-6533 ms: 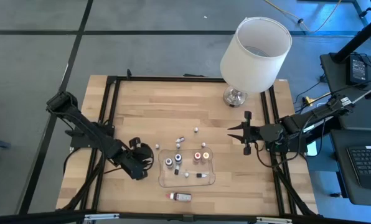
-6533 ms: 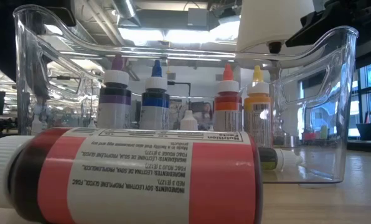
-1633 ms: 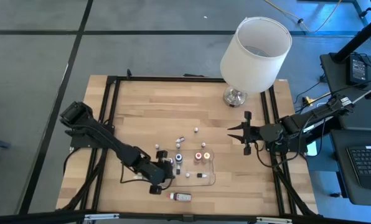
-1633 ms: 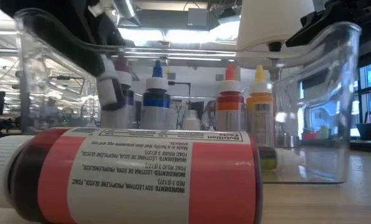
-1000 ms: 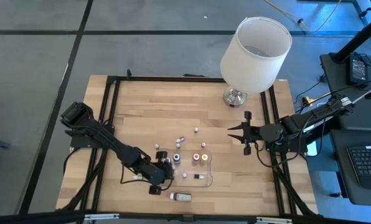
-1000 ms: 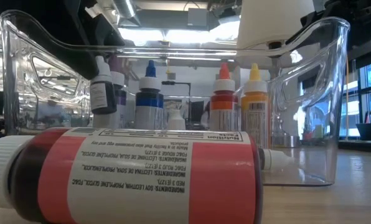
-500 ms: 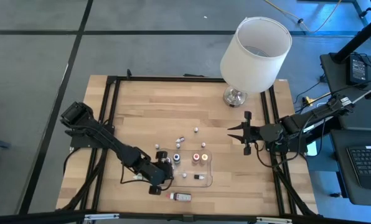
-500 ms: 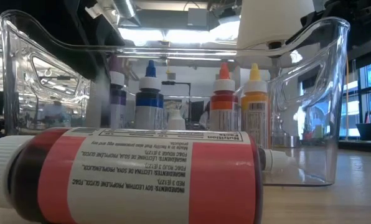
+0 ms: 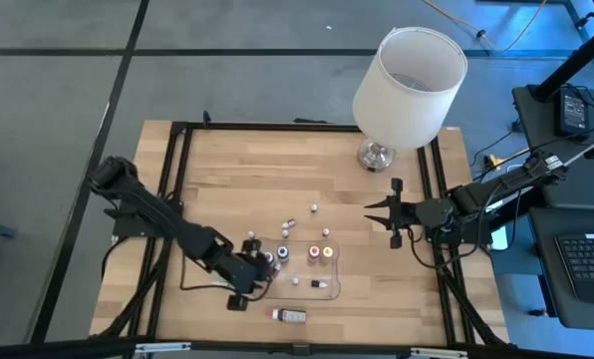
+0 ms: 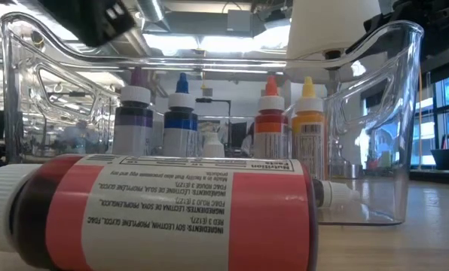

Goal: Pick & Place food coloring
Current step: Put the small blue food coloring bottle into the container

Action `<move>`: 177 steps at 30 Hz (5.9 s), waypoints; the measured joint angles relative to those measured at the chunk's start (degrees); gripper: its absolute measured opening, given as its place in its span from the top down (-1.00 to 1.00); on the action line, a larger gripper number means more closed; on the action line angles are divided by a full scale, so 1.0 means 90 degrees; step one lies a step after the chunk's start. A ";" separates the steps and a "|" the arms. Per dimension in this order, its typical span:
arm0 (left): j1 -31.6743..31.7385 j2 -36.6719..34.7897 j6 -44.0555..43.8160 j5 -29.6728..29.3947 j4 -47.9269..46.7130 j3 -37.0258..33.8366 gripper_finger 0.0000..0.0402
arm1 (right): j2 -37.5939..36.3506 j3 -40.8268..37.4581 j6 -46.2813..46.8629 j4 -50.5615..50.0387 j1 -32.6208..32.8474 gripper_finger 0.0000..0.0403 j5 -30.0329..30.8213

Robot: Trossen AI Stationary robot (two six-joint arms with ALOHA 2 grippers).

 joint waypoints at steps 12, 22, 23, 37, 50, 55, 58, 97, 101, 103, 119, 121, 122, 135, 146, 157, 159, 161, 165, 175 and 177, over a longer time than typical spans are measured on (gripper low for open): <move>-0.0569 -0.1254 -0.0358 -0.0488 -0.2119 -0.0343 0.47 | -0.0002 0.0000 -0.0002 0.0000 0.0002 0.47 0.0000; -0.1058 -0.0569 -0.1351 -0.0516 -0.1580 -0.0850 0.46 | 0.0000 0.0000 -0.0002 0.0000 0.0001 0.47 0.0000; -0.1082 -0.0483 -0.1457 -0.0514 -0.1582 -0.0852 0.46 | 0.0000 0.0000 -0.0006 0.0000 0.0000 0.47 0.0000; -0.1205 0.0278 -0.1787 -0.0577 -0.1558 -0.0857 0.45 | 0.0000 0.0000 -0.0005 0.0002 0.0000 0.47 0.0000; -0.1333 0.0289 -0.2771 -0.0450 -0.1611 -0.0857 0.08 | 0.0000 0.0000 -0.0002 0.0002 0.0000 0.47 0.0000; -0.1553 0.0289 -0.2832 -0.0421 -0.1611 -0.0856 0.03 | 0.0000 0.0000 -0.0008 0.0002 0.0000 0.47 0.0000; -0.1660 0.0289 -0.2725 -0.0583 -0.1609 -0.0857 0.05 | 0.0000 0.0000 -0.0010 0.0002 0.0002 0.47 0.0000; -0.1761 0.1158 -0.2707 -0.0465 -0.1515 -0.0852 0.46 | 0.0000 0.0000 -0.0022 0.0002 0.0000 0.47 0.0000; -0.1746 0.1158 -0.2485 -0.0267 -0.1659 -0.0785 0.61 | 0.0000 0.0000 -0.0024 0.0002 0.0000 0.47 0.0000; -0.1739 0.1166 -0.2458 -0.0116 -0.1881 -0.0693 0.65 | 0.0000 0.0000 -0.0024 0.0002 0.0002 0.47 0.0002; -0.1746 0.1163 -0.2363 -0.1473 -0.3914 0.1250 0.64 | 0.0000 0.0000 -0.0027 0.0002 0.0000 0.47 0.0000; -0.1744 0.1163 -0.2361 -0.1964 -0.4086 0.1551 0.62 | 0.0000 0.0000 -0.0025 0.0002 0.0000 0.47 0.0000; -0.1744 0.1162 -0.2363 -0.2252 -0.4200 0.1711 0.61 | 0.0000 0.0000 -0.0025 0.0002 0.0000 0.47 0.0000; -0.1221 0.1161 -0.0536 -0.3846 -0.2698 0.2329 0.60 | 0.0000 0.0000 -0.0005 0.0002 0.0001 0.47 0.0000; -0.0151 0.1374 0.0971 -0.1836 -0.1274 0.2052 0.61 | 0.0000 0.0000 -0.0002 0.0005 0.0000 0.47 -0.0002; 0.0218 0.2143 0.0971 -0.0575 -0.1265 0.2052 0.60 | 0.0000 0.0000 -0.0017 0.0005 0.0000 0.47 -0.0002; 0.0226 0.2235 0.0966 -0.0554 -0.1290 0.2052 0.58 | 0.0000 0.0000 -0.0009 0.0002 0.0001 0.47 0.0000; 0.0226 0.2283 0.0937 -0.0514 -0.1300 0.2052 0.56 | 0.0000 0.0000 -0.0007 0.0005 0.0001 0.47 0.0000; 0.0226 0.2363 0.0924 -0.0281 -0.1328 0.2052 0.55 | 0.0000 0.0000 -0.0007 0.0012 0.0000 0.47 0.0000; 0.0197 0.2319 0.0920 -0.0193 -0.1287 0.2052 0.54 | 0.0000 0.0000 -0.0019 0.0014 0.0000 0.47 0.0000; 0.0197 0.2319 0.0920 -0.0198 -0.1286 0.2052 0.53 | 0.0000 0.0000 -0.0021 0.0014 0.0002 0.47 0.0000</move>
